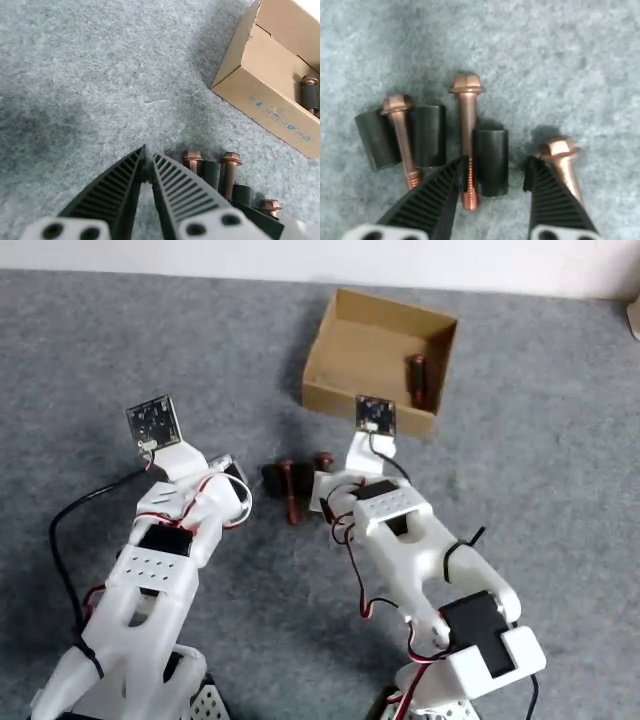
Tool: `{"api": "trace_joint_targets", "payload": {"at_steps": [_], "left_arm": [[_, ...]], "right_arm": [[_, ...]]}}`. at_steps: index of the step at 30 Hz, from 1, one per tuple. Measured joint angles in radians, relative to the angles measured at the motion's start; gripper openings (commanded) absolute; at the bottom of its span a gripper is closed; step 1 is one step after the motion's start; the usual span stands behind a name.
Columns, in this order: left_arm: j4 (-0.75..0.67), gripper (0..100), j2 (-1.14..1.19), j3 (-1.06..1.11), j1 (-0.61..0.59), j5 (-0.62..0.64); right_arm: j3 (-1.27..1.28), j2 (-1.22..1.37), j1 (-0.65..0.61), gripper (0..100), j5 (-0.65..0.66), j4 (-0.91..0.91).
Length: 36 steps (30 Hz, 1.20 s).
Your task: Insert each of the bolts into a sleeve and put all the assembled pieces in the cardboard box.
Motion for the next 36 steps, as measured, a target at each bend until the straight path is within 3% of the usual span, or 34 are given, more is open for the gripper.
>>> {"api": "trace_joint_targets", "payload": {"at_steps": [18, 27, 36], "left_arm": [[0.000, 1, 0.000, 0.000, 0.008, 0.000], [0.000, 1, 0.000, 0.000, 0.014, 0.000], [0.000, 1, 0.000, 0.000, 0.014, 0.000]], "right_arm": [[-0.083, 0.107, 0.029, 17.3, -0.048, 0.089], [-0.331, 0.261, 0.029, 17.3, -0.086, 0.318], [-0.377, 0.284, 0.009, 17.3, -0.089, 0.414]]}}
